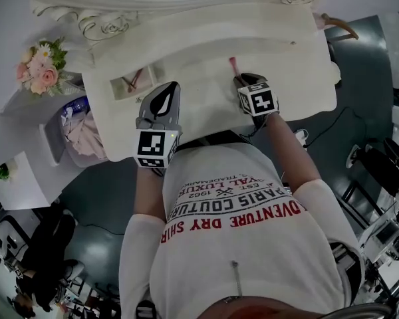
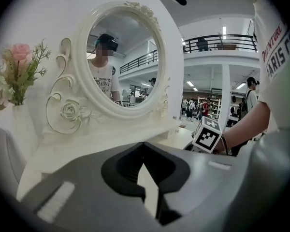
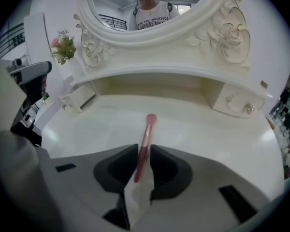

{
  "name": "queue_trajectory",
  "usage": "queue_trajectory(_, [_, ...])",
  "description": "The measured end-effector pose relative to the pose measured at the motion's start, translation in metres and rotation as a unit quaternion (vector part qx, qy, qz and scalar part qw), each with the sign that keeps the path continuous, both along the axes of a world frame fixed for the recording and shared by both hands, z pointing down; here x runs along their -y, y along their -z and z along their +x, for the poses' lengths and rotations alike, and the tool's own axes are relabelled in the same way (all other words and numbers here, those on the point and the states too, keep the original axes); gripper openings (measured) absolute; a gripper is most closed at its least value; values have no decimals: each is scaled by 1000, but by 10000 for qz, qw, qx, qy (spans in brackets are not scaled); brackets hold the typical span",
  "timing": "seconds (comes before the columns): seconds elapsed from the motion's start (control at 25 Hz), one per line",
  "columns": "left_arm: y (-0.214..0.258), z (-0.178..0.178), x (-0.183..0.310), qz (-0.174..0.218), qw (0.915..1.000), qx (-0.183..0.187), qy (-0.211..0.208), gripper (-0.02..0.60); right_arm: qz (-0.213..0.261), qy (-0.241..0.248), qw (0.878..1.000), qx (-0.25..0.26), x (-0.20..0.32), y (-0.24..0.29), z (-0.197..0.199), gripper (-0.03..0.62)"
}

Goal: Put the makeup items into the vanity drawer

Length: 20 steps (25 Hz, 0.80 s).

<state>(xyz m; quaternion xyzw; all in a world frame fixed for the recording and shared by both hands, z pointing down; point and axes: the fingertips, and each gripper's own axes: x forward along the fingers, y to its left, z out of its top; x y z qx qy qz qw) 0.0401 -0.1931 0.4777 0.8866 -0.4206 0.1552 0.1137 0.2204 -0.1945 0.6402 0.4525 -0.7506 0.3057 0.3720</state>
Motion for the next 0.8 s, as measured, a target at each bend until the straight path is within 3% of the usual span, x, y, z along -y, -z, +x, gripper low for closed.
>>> queue_trajectory(0.08, [-2,0,-3,0,10000,15,56,11,11,6,10000,-31,1,-1,4,57])
queue_trajectory(0.24, [3,-1,-14,54,9999,-1,115,11,-45,151,9999,17,-2,2,3,54])
queue_trajectory(0.4, [16,-14,-16,239,9994,-12,256,11,292,325,9990,134,10,28,-11,52])
queue_trajectory(0.8, [50,-91,-22,552,9954,40,785,11,1067,1395,9836,412,26,99,-115,52])
